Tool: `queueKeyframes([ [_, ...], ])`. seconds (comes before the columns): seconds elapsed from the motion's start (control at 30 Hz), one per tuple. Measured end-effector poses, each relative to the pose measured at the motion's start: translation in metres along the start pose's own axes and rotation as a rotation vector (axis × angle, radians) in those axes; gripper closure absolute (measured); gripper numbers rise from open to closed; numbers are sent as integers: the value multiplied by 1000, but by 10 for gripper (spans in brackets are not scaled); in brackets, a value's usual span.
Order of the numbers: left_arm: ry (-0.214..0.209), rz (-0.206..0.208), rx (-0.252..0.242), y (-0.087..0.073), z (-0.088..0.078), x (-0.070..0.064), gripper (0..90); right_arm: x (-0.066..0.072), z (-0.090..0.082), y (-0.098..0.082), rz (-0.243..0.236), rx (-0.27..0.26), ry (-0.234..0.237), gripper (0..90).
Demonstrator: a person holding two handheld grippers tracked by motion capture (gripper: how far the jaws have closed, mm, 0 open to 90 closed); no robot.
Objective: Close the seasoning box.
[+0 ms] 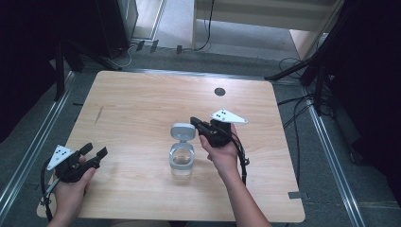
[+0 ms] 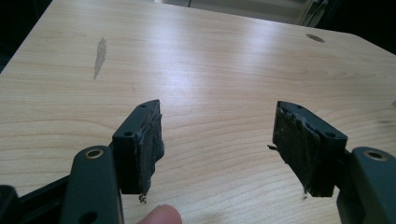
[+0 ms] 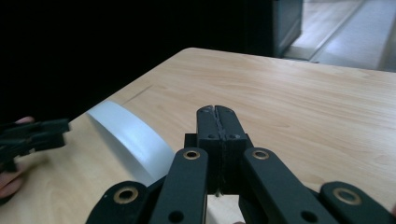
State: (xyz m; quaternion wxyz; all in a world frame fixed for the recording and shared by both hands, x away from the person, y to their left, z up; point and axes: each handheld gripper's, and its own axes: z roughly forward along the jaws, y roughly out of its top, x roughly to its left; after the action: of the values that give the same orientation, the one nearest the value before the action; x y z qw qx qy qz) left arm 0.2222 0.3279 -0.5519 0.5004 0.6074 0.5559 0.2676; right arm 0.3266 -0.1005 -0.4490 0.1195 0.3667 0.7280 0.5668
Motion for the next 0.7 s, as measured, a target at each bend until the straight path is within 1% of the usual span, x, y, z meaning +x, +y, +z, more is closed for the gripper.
queueKeyframes([
  [0.03, 0, 0, 0, 0, 0, 0, 342, 2, -3, -2, -8, 3, 14, 900],
  [0.07, 2, -2, -1, 0, 0, 0, 342, 2, -3, -2, -8, 3, 14, 900],
  [0.1, 4, 1, 1, 0, 0, -1, 344, 3, -10, -6, -24, 5, 18, 900],
  [0.17, 5, 4, -1, 0, 0, -1, 343, 3, -17, -9, -25, -5, 3, 888],
  [0.2, 5, 5, -2, 0, 0, -1, 342, 1, -21, -10, -30, -14, -11, 862],
  [0.23, 4, 7, -3, 0, 0, -1, 342, -2, -24, -12, -35, -23, -30, 806],
  [0.27, 4, 7, -3, 0, 0, -1, 340, -2, -24, -12, -35, -23, -30, 806],
  [0.3, 4, 5, -5, 0, 0, -1, 340, -5, -29, -14, -34, -33, -68, 719],
  [0.33, 2, 4, -5, 0, 0, -1, 338, -10, -35, -17, -43, -50, -143, 460],
  [0.37, 2, 3, -4, 0, 0, -1, 337, -13, -37, -19, -36, -42, -178, 358],
  [0.4, 2, 3, -4, 0, 0, -1, 338, -18, -41, -22, -25, -22, -206, 313],
  [0.43, 3, 3, -3, 0, 0, -1, 337, -21, -44, -24, -19, -22, -213, 273],
  [0.47, 6, 5, -1, 0, 0, -1, 338, -26, -48, -28, 0, -22, -221, 249],
  [0.5, 6, 5, -1, 0, 0, -1, 339, -30, -51, -30, 5, -19, -230, 247],
  [0.53, 6, 4, -1, 0, 0, -1, 340, -32, -54, -32, 5, -18, -228, 252],
  [0.6, 7, 4, 0, 0, 0, -1, 342, -38, -56, -35, 35, -10, -207, 297],
  [0.63, 8, 3, -1, 0, 1, -1, 342, -38, -56, -35, 35, -10, -207, 297],
  [0.67, 13, 5, 2, 0, 1, -2, 344, -38, -52, -34, 44, -9, -196, 429],
  [0.7, 14, 8, 5, 0, 1, -2, 345, -36, -49, -33, 34, -19, -185, 502],
])
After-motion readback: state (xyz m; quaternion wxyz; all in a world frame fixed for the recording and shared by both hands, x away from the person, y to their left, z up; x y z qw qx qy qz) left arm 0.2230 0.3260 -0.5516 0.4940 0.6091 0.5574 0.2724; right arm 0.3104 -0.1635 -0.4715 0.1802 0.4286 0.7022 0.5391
